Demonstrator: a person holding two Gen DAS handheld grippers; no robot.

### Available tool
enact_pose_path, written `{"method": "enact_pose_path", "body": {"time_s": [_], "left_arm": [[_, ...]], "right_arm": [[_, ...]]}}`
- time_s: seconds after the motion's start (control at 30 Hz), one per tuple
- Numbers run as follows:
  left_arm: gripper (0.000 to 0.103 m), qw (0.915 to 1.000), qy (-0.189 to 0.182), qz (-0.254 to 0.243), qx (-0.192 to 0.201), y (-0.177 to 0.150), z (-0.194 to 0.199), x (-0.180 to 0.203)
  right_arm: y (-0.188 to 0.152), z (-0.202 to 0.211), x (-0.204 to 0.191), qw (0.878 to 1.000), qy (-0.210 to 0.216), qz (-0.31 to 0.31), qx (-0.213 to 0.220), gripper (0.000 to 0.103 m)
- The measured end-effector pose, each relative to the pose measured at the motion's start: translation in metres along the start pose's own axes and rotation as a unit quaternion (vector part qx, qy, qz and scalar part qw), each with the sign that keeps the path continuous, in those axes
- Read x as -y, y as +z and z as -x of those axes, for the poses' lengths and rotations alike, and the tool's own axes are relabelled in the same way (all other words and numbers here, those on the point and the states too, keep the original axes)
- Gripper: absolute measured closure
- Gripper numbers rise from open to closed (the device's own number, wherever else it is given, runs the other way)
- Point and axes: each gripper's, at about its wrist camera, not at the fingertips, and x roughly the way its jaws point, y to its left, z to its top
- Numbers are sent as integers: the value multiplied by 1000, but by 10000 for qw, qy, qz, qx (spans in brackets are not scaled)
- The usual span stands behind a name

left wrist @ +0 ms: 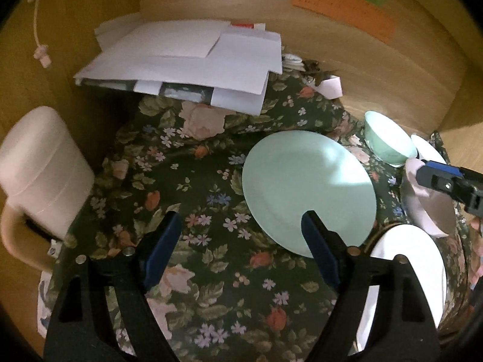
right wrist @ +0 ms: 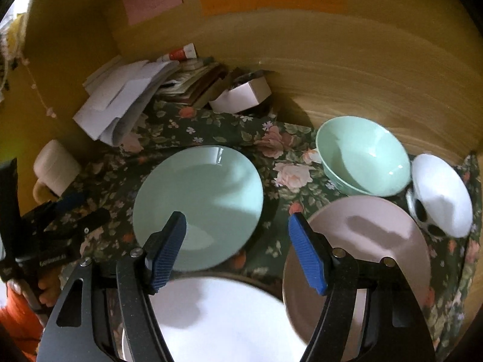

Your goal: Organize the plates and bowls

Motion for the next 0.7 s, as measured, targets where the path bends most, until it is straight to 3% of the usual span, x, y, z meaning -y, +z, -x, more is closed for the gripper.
{"method": "enact_pose_path", "body": {"time_s": [0.4, 0.5, 0.7], "left_arm": [[21, 9990, -201, 171, -365, 5, -46, -9], [29, 9986, -243, 179, -435, 5, -54, -10], [46, 9975, -436, 79, -550, 5, -65, -3]], "right_arm": [[26, -67, -1, 9965, -52, 181, -818, 39], [28, -79, -3, 9945, -85, 230, -1015, 50], [30, -92, -1, 9923, -241, 258, -1183, 60]]}}
